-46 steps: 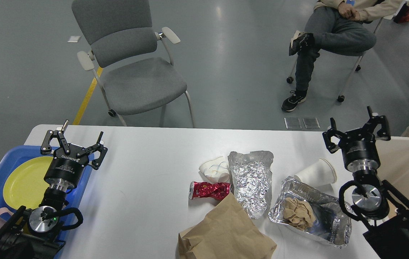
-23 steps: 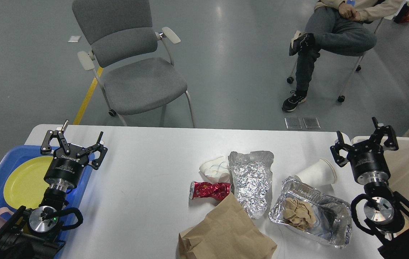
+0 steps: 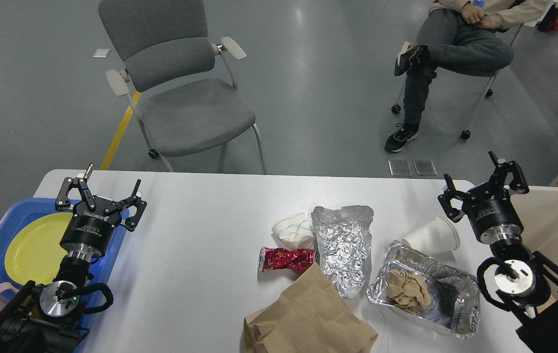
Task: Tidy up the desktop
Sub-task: 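Raise the right gripper toward the foil tray, then swing the right gripper over the brown paper bag and lower it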
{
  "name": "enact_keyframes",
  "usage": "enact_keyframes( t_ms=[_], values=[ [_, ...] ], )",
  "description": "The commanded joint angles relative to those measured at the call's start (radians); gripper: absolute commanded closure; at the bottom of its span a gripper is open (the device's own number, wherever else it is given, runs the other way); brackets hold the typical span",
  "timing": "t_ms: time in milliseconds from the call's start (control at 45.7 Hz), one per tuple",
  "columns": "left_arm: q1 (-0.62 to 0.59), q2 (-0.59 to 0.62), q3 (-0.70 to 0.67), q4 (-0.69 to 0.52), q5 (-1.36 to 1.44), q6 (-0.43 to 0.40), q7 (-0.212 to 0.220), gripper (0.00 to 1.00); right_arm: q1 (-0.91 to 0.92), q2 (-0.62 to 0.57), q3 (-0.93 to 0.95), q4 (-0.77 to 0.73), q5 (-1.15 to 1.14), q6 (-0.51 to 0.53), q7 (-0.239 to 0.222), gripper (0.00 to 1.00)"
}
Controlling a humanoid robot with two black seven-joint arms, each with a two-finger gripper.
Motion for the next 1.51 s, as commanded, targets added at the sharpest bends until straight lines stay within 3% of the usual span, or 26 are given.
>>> enact_keyframes(
  t_ms=[0, 241, 394, 569, 766, 876, 1029, 1270, 1379, 1423, 1489],
  values=[
    [0.000, 0.000, 0.000, 0.000, 0.000, 0.000, 0.000, 0.04, 0.025, -0.007, 0.010, -0.001, 0.002, 0.001, -0.008, 0.00],
    [0.000, 0.000, 0.000, 0.000, 0.000, 0.000, 0.000, 0.04, 0.019, -0.013, -0.016, 0.004, 0.000, -0.004, -0.008, 0.00],
    [0.000, 0.000, 0.000, 0.000, 0.000, 0.000, 0.000, 0.04, 0.045, -0.099, -0.170, 0.004, 0.002, 0.007, -0.007, 0.00],
    [0.000, 0.000, 0.000, 0.000, 0.000, 0.000, 0.000, 0.04, 0.229, -0.278, -0.513, 0.002, 0.003, 0.122, 0.006, 0.00],
    [0.000, 0.000, 0.000, 0.000, 0.000, 0.000, 0.000, 0.04, 0.631, -0.389, -1.103, -0.001, 0.003, 0.165, 0.006, 0.00],
    [0.000, 0.000, 0.000, 0.000, 0.000, 0.000, 0.000, 0.04, 0.913, -0.361, -1.517, 0.004, 0.003, 0.165, 0.006, 0.00],
    [0.000, 0.000, 0.000, 0.000, 0.000, 0.000, 0.000, 0.04, 1.185, -0.208, -1.967, 0.020, 0.012, 0.190, 0.004, 0.00],
    [0.000, 0.000, 0.000, 0.000, 0.000, 0.000, 0.000, 0.04, 1.487, 0.063, -2.391, 0.120, 0.074, 0.496, -0.003, 0.00],
    [0.000, 0.000, 0.000, 0.000, 0.000, 0.000, 0.000, 0.04, 1.636, 0.128, -2.452, 0.246, 0.071, 0.553, -0.032, 0.00],
    [0.000, 0.000, 0.000, 0.000, 0.000, 0.000, 0.000, 0.04, 1.711, 0.133, -2.463, 0.328, 0.071, 0.556, -0.083, 0.00],
    [0.000, 0.000, 0.000, 0.000, 0.000, 0.000, -0.002, 0.04, 1.815, 0.131, -2.456, 0.445, 0.075, 0.553, -0.212, 0.00]
  ],
)
